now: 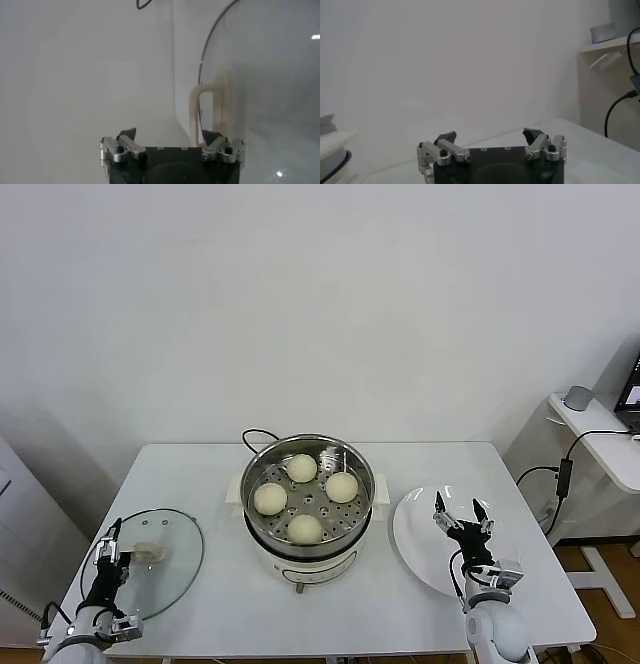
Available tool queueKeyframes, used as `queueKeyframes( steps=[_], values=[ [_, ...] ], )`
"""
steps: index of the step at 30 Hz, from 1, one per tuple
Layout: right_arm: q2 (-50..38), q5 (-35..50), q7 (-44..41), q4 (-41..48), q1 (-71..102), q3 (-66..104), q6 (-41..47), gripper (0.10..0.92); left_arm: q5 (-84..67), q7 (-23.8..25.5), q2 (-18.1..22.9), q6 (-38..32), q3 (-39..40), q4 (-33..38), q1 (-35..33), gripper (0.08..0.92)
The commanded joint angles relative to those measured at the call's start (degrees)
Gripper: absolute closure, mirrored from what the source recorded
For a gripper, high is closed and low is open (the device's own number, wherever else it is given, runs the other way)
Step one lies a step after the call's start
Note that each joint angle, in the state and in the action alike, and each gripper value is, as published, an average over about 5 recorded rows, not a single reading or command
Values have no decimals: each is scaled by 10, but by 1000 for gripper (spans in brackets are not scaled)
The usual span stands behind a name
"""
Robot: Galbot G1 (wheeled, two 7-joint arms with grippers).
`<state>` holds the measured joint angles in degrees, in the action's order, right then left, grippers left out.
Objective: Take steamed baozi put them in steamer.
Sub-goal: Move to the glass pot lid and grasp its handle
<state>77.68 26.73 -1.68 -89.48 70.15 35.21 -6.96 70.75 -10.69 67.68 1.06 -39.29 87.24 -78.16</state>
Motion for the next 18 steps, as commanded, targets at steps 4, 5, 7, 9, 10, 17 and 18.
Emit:
queueKeyframes(
  steps=[4,5,7,9,10,17,18],
  values=[
    [1,-1,0,1,2,-1,-1,203,-1,1,-2,-2,4,-23,31,177],
    [1,-1,0,1,2,-1,-1,203,-1,1,-2,-3,5,-25,32,177],
    [2,-2,0,2,2,-1,-2,203,-2,1,-1,-4,7,-31,35,177],
    [3,-3,-1,2,2,-2,-2,203,-2,1,0,-5,9,-37,38,177],
    [3,-4,-1,1,2,-2,-2,203,-2,2,0,-6,10,-40,39,177],
    [4,-4,-1,-2,4,-1,-2,203,-7,0,-2,-21,11,-62,45,191],
    [4,-4,-1,-2,5,-2,-3,203,-8,0,-2,-23,11,-63,46,202]
  ],
)
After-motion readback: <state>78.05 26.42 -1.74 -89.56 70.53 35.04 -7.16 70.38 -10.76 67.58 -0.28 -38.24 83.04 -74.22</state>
